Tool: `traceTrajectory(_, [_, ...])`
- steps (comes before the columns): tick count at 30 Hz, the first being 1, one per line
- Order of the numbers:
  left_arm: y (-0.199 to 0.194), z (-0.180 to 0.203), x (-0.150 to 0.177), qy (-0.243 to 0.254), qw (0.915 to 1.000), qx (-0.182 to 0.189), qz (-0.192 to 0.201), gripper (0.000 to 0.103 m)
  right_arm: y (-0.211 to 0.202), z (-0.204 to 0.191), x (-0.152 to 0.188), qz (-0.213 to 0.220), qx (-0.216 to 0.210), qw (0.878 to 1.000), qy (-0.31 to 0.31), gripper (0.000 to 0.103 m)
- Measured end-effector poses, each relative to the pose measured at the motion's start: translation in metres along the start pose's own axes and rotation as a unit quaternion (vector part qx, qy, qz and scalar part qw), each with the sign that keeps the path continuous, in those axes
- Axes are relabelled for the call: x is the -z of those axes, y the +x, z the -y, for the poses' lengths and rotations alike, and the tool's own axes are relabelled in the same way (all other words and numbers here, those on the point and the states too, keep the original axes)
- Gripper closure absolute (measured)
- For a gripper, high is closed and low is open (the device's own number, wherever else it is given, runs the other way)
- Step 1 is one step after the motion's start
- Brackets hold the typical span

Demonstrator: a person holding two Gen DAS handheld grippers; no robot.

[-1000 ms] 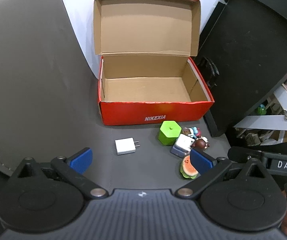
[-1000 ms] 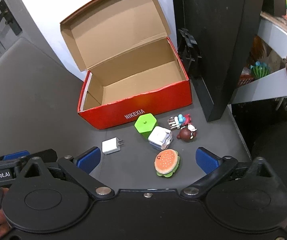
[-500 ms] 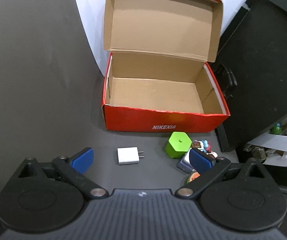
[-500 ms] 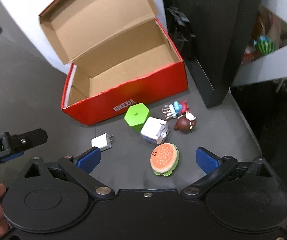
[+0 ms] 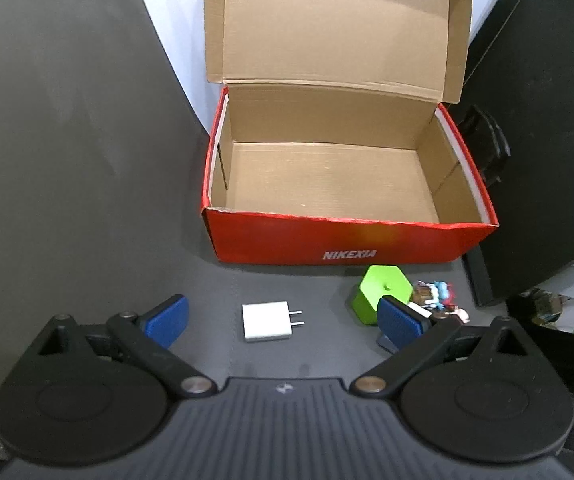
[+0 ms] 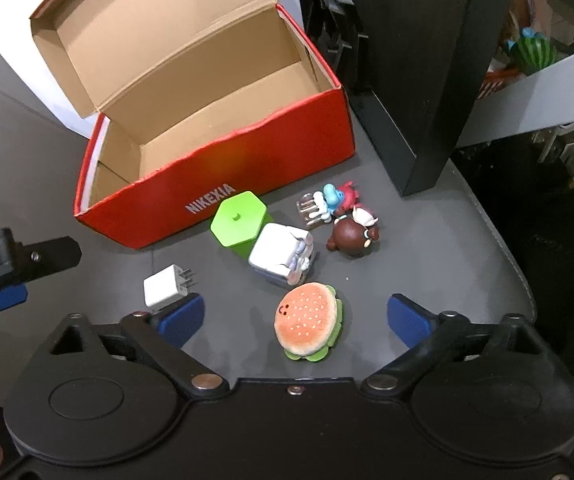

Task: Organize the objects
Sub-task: 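Lower the left tool onto the white charger while the right tool approaches the hamburger toy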

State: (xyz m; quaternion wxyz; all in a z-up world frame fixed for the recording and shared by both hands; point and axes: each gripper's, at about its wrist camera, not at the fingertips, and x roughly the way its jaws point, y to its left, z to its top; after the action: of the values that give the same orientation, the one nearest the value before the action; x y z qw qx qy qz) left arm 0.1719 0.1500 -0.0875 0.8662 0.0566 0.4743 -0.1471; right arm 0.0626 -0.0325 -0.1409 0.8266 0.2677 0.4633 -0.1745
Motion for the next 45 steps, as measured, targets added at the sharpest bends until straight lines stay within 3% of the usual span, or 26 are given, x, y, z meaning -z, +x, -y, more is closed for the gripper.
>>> traceTrajectory(8, [0.029,-0.002,-0.007,-0.016,0.9994,-0.011,-0.029,0.002,0.018,0.000,-0.006,-0.005,0.006,1.000,0.012,0.010])
traceTrajectory(12, [0.045,0.000,-0.008,-0.014,0.9984,-0.034,-0.043,0.002,0.029,0.000,-0.007,-0.013,0.009,1.000,0.017,0.010])
traceTrajectory(27, [0.101,0.009,-0.002,-0.023,0.9948,-0.026,-0.096,0.003,0.055,0.001,-0.001,-0.018,0.036,0.999,0.005,0.010])
traceTrajectory(34, [0.122,0.008,0.005,-0.026,0.9921,-0.044,-0.115,0.003,0.066,-0.005,0.003,-0.026,0.054,0.998,-0.011,0.011])
traceTrajectory(45, [0.148,0.012,0.011,-0.024,0.9884,-0.067,-0.134,0.008,0.075,-0.013,0.005,-0.033,0.063,0.997,-0.040,0.029])
